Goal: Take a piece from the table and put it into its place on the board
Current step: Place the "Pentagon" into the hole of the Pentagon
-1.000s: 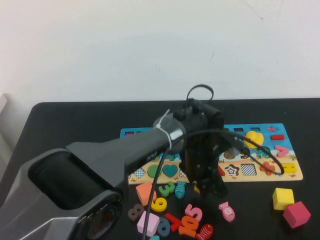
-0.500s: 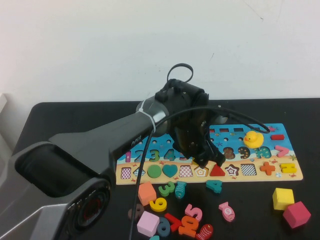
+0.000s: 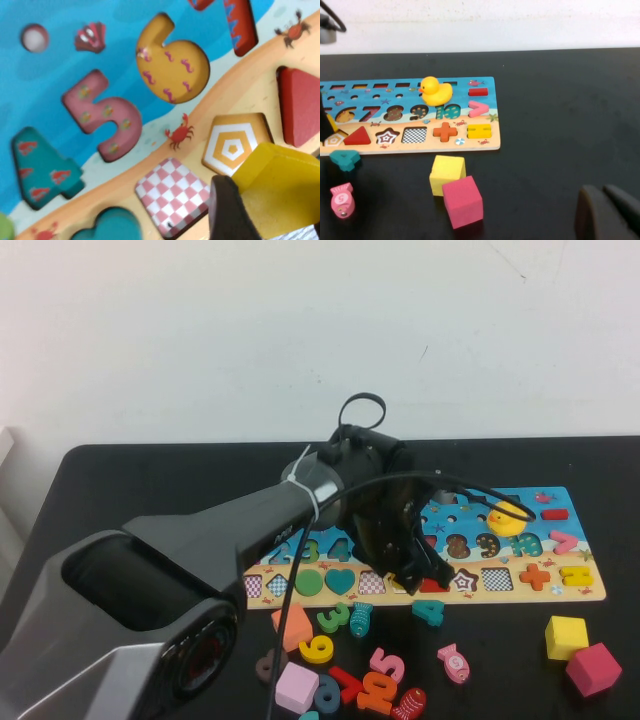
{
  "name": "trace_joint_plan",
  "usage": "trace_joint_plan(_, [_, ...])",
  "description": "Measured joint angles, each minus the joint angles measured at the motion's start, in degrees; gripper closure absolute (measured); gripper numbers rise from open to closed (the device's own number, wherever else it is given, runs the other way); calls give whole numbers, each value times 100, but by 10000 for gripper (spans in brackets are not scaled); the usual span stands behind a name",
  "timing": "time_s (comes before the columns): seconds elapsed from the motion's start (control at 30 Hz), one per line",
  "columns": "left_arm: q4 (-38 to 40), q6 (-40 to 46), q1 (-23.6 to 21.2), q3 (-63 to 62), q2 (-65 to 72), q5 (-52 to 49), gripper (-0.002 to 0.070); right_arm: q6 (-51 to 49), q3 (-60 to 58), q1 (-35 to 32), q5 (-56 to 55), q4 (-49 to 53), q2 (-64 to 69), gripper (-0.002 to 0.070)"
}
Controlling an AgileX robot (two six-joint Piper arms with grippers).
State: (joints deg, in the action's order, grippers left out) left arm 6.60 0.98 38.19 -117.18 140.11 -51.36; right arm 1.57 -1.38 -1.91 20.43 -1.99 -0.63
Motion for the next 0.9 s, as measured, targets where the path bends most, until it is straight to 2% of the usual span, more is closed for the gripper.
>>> trace_joint_plan(0.63, [146,20,-9,0,146,300,363,0,0,0,0,0,0,657])
trace_joint_plan(0.9, [66,-4,-9,0,146,360,340,0,0,0,0,0,0,657])
